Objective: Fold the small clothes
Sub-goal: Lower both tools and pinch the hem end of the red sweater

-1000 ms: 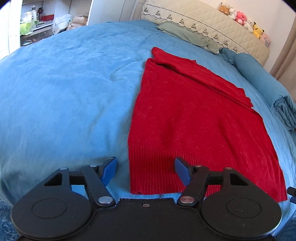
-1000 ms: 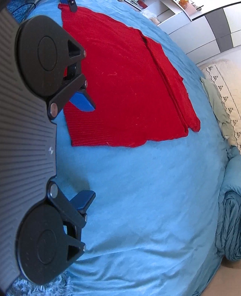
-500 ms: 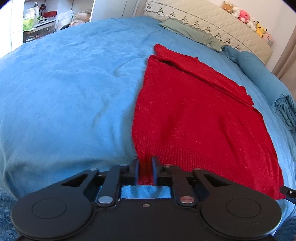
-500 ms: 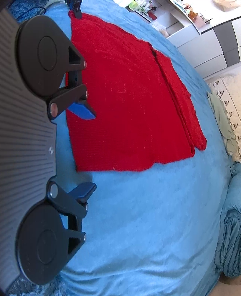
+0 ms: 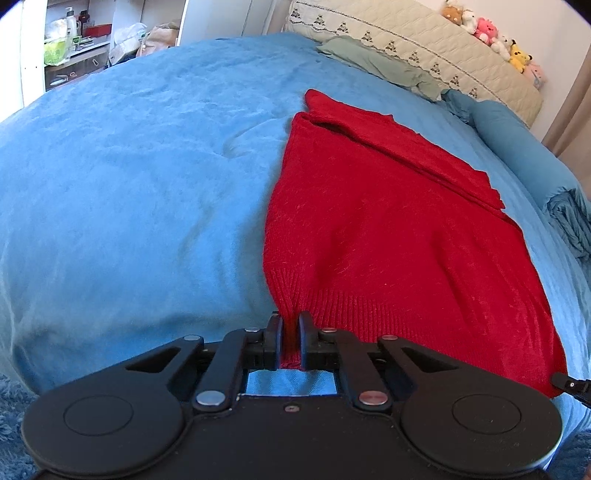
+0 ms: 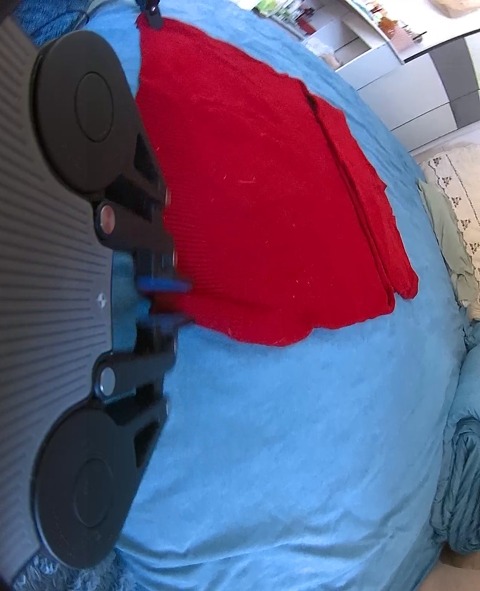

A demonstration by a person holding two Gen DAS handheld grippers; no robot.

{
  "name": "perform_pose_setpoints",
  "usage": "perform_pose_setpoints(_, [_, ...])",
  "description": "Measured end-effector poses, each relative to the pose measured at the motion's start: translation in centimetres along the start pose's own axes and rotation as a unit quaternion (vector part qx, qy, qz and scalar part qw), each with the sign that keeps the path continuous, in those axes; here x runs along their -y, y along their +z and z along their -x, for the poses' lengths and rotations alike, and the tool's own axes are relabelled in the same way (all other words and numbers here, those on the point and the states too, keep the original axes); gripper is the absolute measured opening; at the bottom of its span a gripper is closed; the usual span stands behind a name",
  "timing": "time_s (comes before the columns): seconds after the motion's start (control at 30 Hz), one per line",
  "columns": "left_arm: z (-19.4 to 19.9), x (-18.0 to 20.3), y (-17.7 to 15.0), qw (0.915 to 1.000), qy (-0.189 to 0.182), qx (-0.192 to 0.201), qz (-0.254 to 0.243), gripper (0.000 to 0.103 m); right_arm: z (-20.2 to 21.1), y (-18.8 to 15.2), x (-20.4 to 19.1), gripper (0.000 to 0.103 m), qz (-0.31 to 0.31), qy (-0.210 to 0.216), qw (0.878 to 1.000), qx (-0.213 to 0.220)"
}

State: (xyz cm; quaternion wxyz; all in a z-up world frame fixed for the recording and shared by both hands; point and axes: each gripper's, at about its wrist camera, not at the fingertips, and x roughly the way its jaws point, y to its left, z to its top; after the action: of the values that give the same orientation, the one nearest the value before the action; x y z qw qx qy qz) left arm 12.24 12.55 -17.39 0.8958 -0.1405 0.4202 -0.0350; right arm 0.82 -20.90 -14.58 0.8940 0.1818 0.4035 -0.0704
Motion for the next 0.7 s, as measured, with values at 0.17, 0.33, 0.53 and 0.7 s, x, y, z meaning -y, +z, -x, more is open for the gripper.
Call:
perform_pose_setpoints(0.17, [0.9, 0.7, 0.6, 0.9999, -0.004, 0.008, -0.008, 0.008, 1.1, 0.6, -0.1, 0.019, 0.003, 0.009, 1.000, 0.018])
perform_pose_setpoints(0.33, [2.3, 1.1, 2.1, 0.9995, -0.017, 0.026, -0.007, 0.008, 3.0, 2.2, -0.2, 0.019, -0.006, 0.034, 0.998, 0.045])
perform_pose_setpoints(0.53, [4.1, 2.3, 5.4, 0.9974, -0.046, 0.056, 0.000, 0.008, 5.5, 5.9, -0.9, 0.019, -0.010, 0.063, 0.994, 0.085])
perform_pose_setpoints(0.7, [4.3, 3.5, 10.5, 0.9931, -0.078, 0.087, 0.012, 0.008, 6.5, 10.7, -1.3, 0.019, -0.024, 0.089, 0.990, 0.110])
